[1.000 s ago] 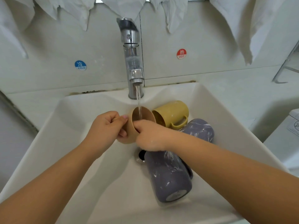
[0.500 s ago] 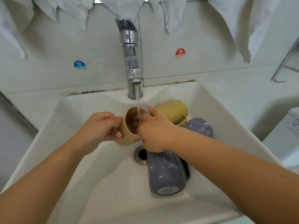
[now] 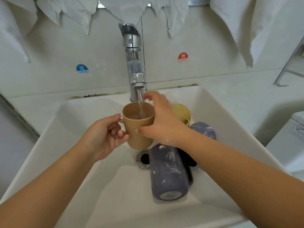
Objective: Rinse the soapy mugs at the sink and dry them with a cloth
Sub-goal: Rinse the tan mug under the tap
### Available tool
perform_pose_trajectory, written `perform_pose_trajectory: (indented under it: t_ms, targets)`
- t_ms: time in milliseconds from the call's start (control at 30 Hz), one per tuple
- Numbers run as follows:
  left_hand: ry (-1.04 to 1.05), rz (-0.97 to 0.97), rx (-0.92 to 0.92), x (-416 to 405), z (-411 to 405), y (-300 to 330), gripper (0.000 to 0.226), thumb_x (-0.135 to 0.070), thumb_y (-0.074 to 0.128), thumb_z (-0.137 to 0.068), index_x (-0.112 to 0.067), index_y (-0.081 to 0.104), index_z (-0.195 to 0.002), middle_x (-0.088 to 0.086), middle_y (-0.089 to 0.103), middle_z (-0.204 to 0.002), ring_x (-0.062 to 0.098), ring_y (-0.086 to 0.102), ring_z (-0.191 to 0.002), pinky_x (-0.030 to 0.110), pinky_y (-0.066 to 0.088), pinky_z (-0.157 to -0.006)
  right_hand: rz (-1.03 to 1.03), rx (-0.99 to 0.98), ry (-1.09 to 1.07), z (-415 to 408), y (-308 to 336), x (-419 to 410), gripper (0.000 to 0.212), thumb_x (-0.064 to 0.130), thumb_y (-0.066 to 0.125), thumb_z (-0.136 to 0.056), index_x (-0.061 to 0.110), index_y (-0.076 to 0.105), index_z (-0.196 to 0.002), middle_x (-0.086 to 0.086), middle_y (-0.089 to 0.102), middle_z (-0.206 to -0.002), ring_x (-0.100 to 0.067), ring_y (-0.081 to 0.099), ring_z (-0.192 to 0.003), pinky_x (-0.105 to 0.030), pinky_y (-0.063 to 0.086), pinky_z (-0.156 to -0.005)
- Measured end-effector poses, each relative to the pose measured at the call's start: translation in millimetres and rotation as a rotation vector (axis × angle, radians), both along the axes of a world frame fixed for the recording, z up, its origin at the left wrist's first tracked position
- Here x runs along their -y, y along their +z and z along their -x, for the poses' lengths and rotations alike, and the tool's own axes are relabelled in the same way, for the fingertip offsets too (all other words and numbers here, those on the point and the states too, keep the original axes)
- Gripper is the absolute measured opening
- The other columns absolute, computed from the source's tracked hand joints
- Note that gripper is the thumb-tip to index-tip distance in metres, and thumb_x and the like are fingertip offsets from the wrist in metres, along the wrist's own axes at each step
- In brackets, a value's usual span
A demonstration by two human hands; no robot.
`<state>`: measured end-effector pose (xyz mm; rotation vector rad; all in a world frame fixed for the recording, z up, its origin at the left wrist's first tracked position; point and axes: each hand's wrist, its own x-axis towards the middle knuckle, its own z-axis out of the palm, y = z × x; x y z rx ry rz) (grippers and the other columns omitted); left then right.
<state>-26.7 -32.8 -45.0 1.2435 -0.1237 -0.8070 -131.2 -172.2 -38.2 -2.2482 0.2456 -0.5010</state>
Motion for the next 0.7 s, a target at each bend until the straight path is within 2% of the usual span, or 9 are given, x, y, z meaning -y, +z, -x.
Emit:
perform_pose_trajectory:
  t_ms: [67,100,200,267,333,467,533,600,700]
  targets:
    - [0.008,0.031,-0.066,-0.8,-0.3,-0.5,0.05,-0.019,0.049,-0.098,-0.015,0.032,-0.051,0.0,0.027,-0.047,0.008,0.04,-0.034,0.022,0.053,-0.042,-0.263,-0.057,-0.014,-0.2,-0.1,3.0,0.098,0.022,0.086,-0.067,0.029,0.024,-0.143,0.004,0.033,-0.139,-0.015,0.039,-0.123,-0.032,0.04,-0.102]
    - [0.012,0.046,-0.091,-0.7,-0.2,-0.6,0.05,-0.019,0.048,-0.098,-0.015,0.032,-0.051,0.0,0.026,-0.047,0.007,0.039,-0.034,0.021,0.051,-0.041,-0.38,-0.096,0.004,-1.3,-2.1,5.0,0.103,0.021,0.087,-0.067,0.028,0.021,-0.146,0.003,0.036,-0.141,-0.016,0.045,-0.123,-0.033,0.043,-0.102]
    - [0.022,0.092,-0.155,2.6,2.2,-1.3,0.044,-0.021,0.047,-0.098,-0.016,0.029,-0.059,-0.002,0.028,-0.044,0.006,0.038,-0.033,0.019,0.049,-0.039,-0.507,-0.156,0.051,-5.3,-9.9,11.1,0.081,0.025,0.086,-0.068,0.019,0.042,-0.136,0.003,0.059,-0.125,-0.016,0.058,-0.113,-0.03,0.05,-0.094]
    - [0.037,0.091,-0.159,6.9,4.1,-2.1,0.044,-0.024,0.048,-0.099,-0.016,0.029,-0.06,-0.001,0.03,-0.044,0.007,0.039,-0.033,0.019,0.049,-0.039,-0.543,-0.136,0.032,-6.5,-12.4,14.9,0.066,0.028,0.083,-0.073,0.017,0.051,-0.13,0.002,0.065,-0.117,-0.015,0.063,-0.106,-0.03,0.053,-0.089]
    - [0.038,0.016,-0.05,11.8,6.6,-1.7,0.042,-0.027,0.048,-0.101,-0.014,0.035,-0.062,0.0,0.036,-0.049,0.008,0.038,-0.034,0.019,0.047,-0.039,-0.588,-0.123,0.008,-6.9,-13.9,18.3,0.061,0.033,0.08,-0.075,0.016,0.054,-0.128,0.002,0.067,-0.115,-0.013,0.065,-0.102,-0.029,0.055,-0.086]
    - [0.025,-0.273,0.383,17.5,17.0,-1.9,0.027,-0.029,0.038,-0.104,-0.013,0.047,-0.084,0.004,0.049,-0.075,0.011,0.035,-0.037,0.022,0.038,-0.037,-0.589,-0.122,-0.073,-8.6,-13.4,15.7,0.065,0.044,0.079,-0.073,0.017,0.053,-0.126,0.002,0.066,-0.112,-0.014,0.066,-0.098,-0.031,0.057,-0.082]
    - [0.043,-0.37,0.544,18.5,20.4,-3.0,0.025,-0.028,0.034,-0.105,-0.016,0.047,-0.088,0.006,0.053,-0.082,0.012,0.037,-0.039,0.023,0.035,-0.037,-0.563,-0.116,-0.104,-8.0,-9.5,11.2,0.059,0.044,0.078,-0.074,0.019,0.051,-0.12,0.006,0.064,-0.105,-0.009,0.064,-0.091,-0.024,0.056,-0.073]
    - [0.056,-0.418,0.643,19.9,22.4,-3.7,0.025,-0.028,0.03,-0.105,-0.019,0.046,-0.089,0.008,0.058,-0.087,0.012,0.042,-0.043,0.025,0.035,-0.038,-0.538,-0.107,-0.117,-5.9,-2.9,7.1,0.053,0.045,0.077,-0.074,0.022,0.05,-0.114,0.011,0.06,-0.096,-0.004,0.062,-0.083,-0.018,0.052,-0.063]
    - [0.031,-0.508,0.746,21.6,23.7,-7.1,0.029,-0.028,0.027,-0.105,-0.023,0.048,-0.087,0.005,0.06,-0.091,0.019,0.051,-0.062,0.029,0.04,-0.052,-0.424,-0.119,-0.17,-3.4,6.4,2.3,0.054,0.051,0.077,-0.073,0.022,0.049,-0.109,0.013,0.057,-0.093,-0.003,0.059,-0.081,-0.019,0.048,-0.06]
